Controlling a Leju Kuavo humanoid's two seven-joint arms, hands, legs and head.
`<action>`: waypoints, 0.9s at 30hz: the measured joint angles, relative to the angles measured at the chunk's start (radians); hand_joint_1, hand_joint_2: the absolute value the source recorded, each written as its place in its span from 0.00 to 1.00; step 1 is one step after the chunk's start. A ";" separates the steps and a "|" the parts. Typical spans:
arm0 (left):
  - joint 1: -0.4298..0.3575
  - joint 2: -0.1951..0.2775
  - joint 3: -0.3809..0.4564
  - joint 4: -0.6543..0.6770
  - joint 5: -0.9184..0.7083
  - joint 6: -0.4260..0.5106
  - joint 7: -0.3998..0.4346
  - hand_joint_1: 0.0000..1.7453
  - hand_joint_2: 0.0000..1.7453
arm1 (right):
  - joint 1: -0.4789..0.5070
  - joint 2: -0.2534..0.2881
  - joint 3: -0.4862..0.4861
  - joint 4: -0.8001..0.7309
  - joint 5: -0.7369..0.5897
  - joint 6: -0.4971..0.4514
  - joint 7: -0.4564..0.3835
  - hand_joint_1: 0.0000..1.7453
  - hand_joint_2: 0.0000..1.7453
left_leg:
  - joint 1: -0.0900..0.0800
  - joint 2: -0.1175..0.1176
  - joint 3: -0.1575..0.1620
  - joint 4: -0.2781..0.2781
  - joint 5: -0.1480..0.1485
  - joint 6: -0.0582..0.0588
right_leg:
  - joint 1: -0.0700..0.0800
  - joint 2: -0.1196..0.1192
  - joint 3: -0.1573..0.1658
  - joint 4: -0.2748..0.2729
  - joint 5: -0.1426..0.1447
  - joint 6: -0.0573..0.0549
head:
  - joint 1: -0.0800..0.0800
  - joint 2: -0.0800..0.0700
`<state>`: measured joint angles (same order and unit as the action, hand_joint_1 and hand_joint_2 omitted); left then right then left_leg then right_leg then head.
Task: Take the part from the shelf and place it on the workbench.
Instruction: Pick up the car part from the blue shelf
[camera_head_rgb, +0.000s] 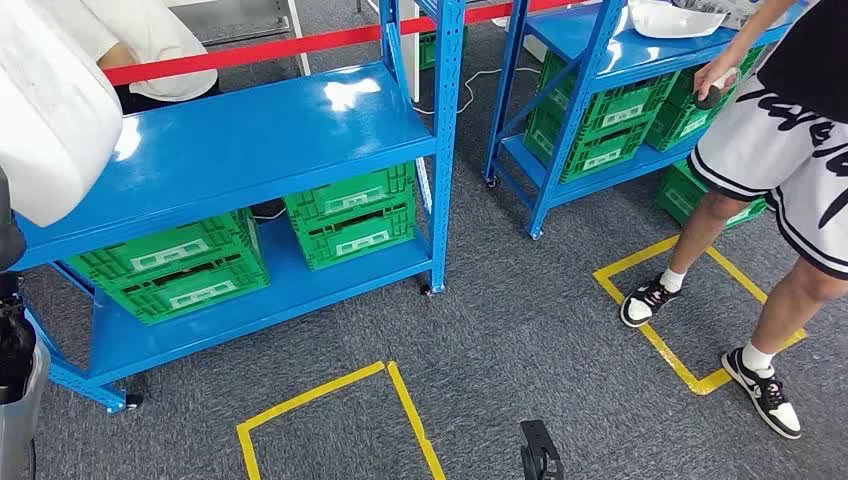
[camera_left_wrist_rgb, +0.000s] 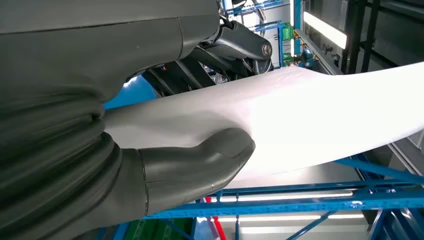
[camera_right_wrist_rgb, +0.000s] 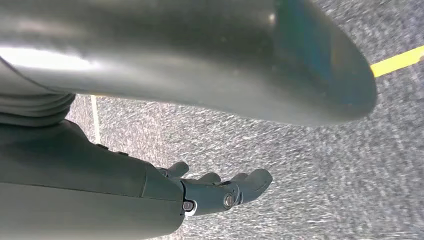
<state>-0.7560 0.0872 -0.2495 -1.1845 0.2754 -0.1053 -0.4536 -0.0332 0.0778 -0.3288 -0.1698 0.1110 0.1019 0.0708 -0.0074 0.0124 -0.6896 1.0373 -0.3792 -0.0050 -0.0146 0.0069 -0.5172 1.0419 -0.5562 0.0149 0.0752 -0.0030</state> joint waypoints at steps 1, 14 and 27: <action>-0.001 0.000 0.000 0.001 0.000 0.000 0.000 1.00 1.00 | 0.000 0.000 -0.001 0.000 0.000 0.000 0.000 0.00 0.00 | 0.000 0.000 0.000 -0.001 0.005 -0.003 | 0.000 0.001 -0.003 0.000 0.001 -0.004 | 0.000 0.000; -0.004 0.015 0.000 0.032 0.002 0.000 -0.007 1.00 1.00 | 0.001 0.001 -0.006 0.000 0.007 0.008 -0.013 0.00 0.00 | 0.009 -0.009 0.096 0.134 -0.126 -0.032 | -0.002 -0.007 -0.154 -0.004 0.144 -0.037 | -0.005 0.000; -0.010 0.027 -0.001 0.040 0.005 0.002 -0.008 1.00 1.00 | 0.001 -0.002 -0.006 0.000 0.017 0.023 -0.010 0.00 0.00 | 0.006 -0.005 0.061 -0.028 -0.040 0.026 | -0.003 -0.004 -0.205 0.275 0.015 0.012 | -0.006 0.000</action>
<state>-0.7665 0.1140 -0.2502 -1.1444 0.2801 -0.1038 -0.4620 -0.0324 0.0763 -0.3353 -0.1694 0.1279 0.1251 0.0607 -0.0010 0.0077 -0.6287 1.0095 -0.4191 0.0206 -0.0180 0.0031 -0.7226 1.3172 -0.5417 0.0268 0.0694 -0.0031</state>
